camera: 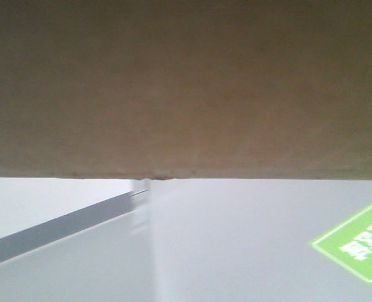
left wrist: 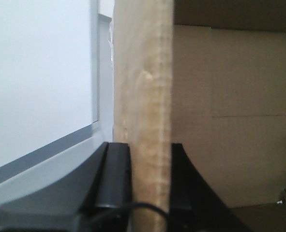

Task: Grab box from left shelf to table start
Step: 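Hold the box with both grippers while the base turns, then hold the box with both grippers while driving to the white table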

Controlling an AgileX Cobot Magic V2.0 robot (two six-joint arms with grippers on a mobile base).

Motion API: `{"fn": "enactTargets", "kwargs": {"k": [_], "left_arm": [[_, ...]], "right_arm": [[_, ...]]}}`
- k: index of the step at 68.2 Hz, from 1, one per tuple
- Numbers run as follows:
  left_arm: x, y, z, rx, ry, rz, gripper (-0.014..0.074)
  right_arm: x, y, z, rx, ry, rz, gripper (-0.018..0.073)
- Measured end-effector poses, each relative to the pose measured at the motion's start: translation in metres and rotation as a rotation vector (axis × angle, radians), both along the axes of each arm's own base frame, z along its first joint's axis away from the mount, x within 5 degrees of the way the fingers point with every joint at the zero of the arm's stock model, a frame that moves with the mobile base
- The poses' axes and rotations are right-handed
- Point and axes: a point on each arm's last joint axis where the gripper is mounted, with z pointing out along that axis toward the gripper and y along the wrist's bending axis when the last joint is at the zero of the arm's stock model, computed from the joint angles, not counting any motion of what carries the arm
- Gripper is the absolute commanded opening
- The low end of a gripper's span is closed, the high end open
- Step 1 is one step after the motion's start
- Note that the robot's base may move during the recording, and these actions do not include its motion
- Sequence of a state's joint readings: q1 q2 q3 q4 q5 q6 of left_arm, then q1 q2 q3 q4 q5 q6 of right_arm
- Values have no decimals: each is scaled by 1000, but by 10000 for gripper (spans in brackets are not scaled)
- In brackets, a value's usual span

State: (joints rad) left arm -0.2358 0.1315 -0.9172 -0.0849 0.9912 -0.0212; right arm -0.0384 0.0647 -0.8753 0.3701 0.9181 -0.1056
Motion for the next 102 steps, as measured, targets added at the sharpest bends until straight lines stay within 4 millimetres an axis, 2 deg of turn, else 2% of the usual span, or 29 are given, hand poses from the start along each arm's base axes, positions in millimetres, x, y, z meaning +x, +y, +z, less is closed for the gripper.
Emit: {"fn": "enactTargets", "kwargs": {"k": [102], "left_arm": [[0,0,0,0,0,0,-92]], "right_arm": [[0,0,0,0,0,0,57]]}}
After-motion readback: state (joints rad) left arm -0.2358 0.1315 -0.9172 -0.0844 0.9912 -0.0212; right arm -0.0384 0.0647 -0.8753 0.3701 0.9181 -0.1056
